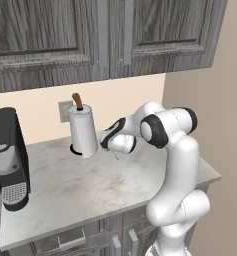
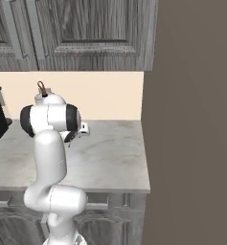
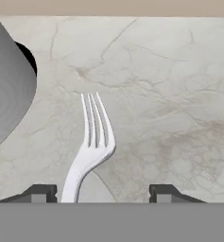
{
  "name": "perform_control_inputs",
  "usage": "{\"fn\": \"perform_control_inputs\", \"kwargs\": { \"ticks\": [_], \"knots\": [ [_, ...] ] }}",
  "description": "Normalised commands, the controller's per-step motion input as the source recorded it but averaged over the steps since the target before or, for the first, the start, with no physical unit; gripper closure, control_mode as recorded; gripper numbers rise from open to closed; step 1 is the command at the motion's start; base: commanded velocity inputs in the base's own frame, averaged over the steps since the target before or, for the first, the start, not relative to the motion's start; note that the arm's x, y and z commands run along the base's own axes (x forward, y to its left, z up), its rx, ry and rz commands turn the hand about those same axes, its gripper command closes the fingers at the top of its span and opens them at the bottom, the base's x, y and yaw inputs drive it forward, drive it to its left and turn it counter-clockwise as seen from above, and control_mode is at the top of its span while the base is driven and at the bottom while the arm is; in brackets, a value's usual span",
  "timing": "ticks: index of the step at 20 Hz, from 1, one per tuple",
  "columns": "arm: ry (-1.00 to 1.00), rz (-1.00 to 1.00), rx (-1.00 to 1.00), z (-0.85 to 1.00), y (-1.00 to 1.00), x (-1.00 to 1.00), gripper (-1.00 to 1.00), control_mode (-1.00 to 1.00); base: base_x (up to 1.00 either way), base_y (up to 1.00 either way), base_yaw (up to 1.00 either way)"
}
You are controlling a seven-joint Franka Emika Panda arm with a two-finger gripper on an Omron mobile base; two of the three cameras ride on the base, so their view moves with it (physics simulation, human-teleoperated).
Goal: Organize the utensils by type. Pick up the wooden spoons from the counter and place them in the open cabinet. Then pick up the metallic utensils from the counter and place them in the open drawer.
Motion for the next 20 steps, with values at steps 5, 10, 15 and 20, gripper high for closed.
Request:
{"fn": "perform_control_inputs", "kwargs": {
  "ticks": [5,10,15,20],
  "knots": [
    [0.04,-0.04,-0.07,-0.54,-0.13,-0.05,1.0,-1.0,0.0,0.0,0.0],
    [0.05,-0.06,-0.07,-0.48,-0.4,-0.35,1.0,-1.0,0.0,0.0,0.0],
    [0.15,0.0,-0.02,0.01,-0.48,-0.41,1.0,-1.0,0.0,0.0,0.0],
    [0.0,0.03,0.0,0.44,-0.33,-0.68,1.0,-1.0,0.0,0.0,0.0]
  ]
}}
